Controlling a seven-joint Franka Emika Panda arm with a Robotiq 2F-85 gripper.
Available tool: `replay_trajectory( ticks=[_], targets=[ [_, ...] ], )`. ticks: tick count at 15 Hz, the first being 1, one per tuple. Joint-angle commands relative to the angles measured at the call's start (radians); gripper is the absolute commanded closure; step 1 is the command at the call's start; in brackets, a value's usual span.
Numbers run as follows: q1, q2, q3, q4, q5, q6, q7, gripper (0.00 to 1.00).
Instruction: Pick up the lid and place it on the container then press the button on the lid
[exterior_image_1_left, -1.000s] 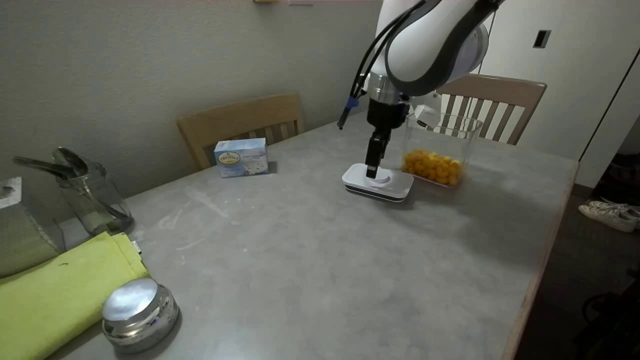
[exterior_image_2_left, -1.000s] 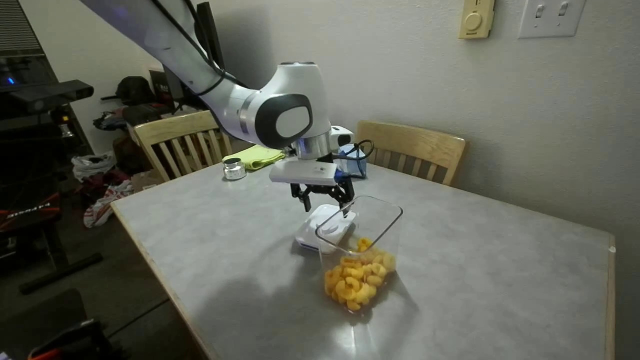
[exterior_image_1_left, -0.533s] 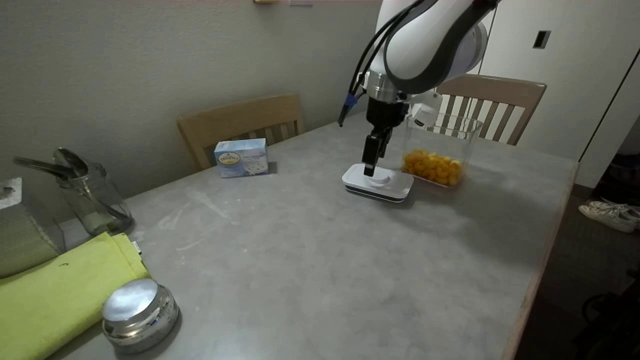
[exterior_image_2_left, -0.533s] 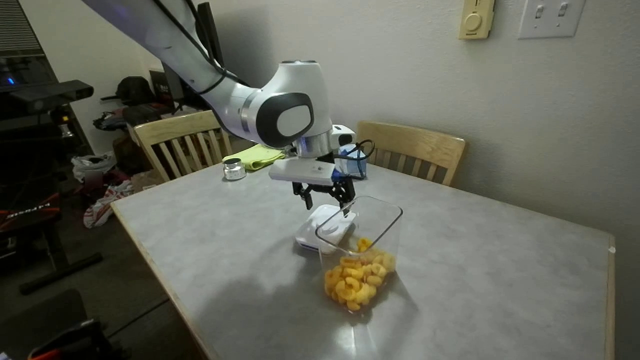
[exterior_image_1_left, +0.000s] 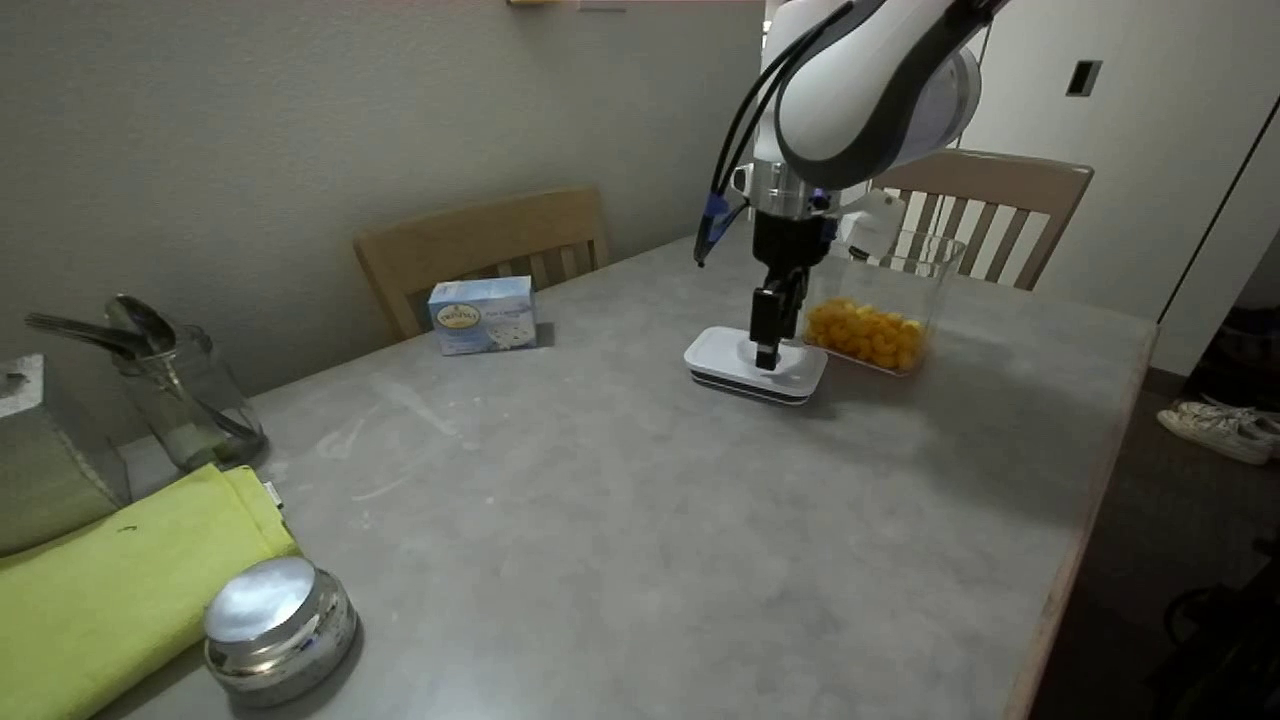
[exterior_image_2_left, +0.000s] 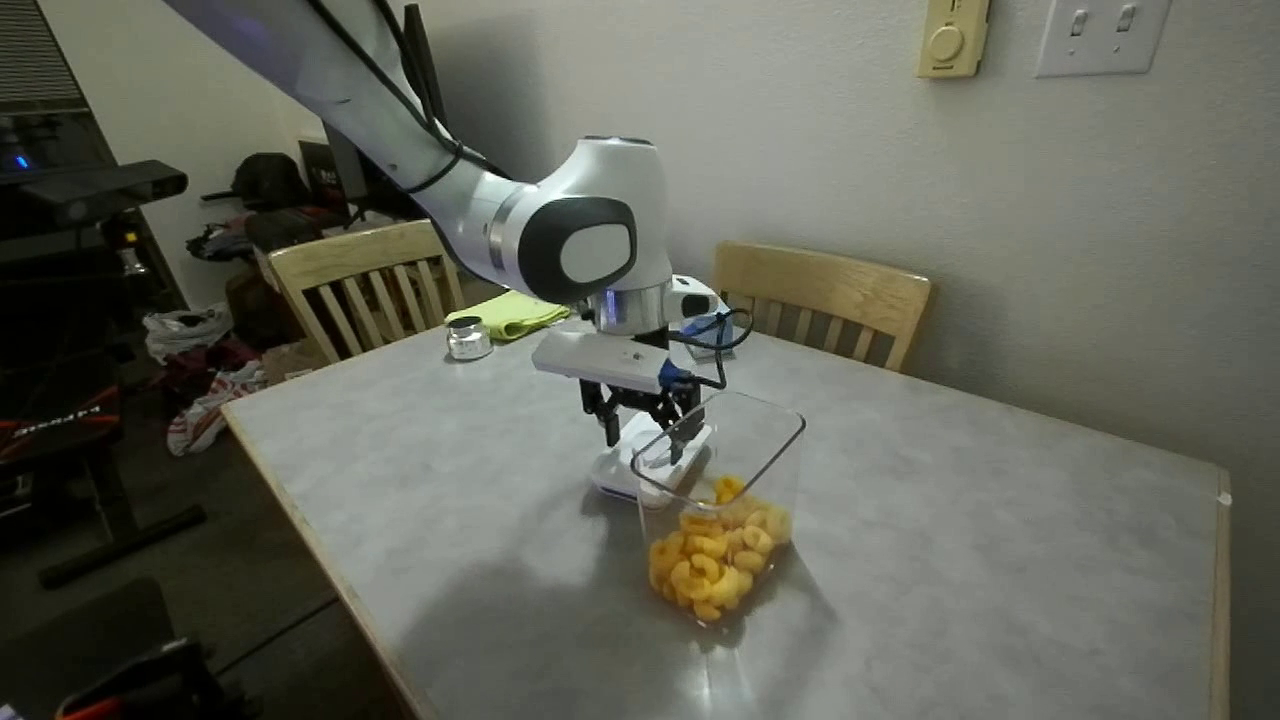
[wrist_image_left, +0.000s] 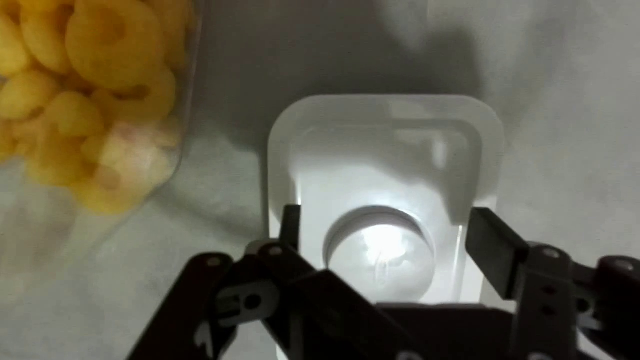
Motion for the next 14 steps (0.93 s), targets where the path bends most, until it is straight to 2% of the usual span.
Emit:
replay_trajectory(
  ticks=[1, 4, 5, 6, 7, 10, 14],
  targets=[
    [-0.021, 0.017, 0.014, 0.021, 0.026, -0.044, -0.01, 0.4],
    [-0.024, 0.02, 0.016, 0.022, 0.034, -0.043, -0.014, 0.5],
    [-0.027, 0.021, 0.02, 0.023, 0.038, -0.036, -0.021, 0.14],
    [-0.028, 0.021, 0.021, 0.025, 0.04, -0.029, -0.022, 0.18],
    [-0.031, 0.021, 0.026, 0.025, 0.043, -0.017, -0.032, 0.17],
    [-0.034, 0.023, 0.033, 0.028, 0.045, -0.005, -0.046, 0.01],
    [-0.047, 0.031, 0.05, 0.037, 0.058, 0.014, -0.07, 0.0]
  ],
)
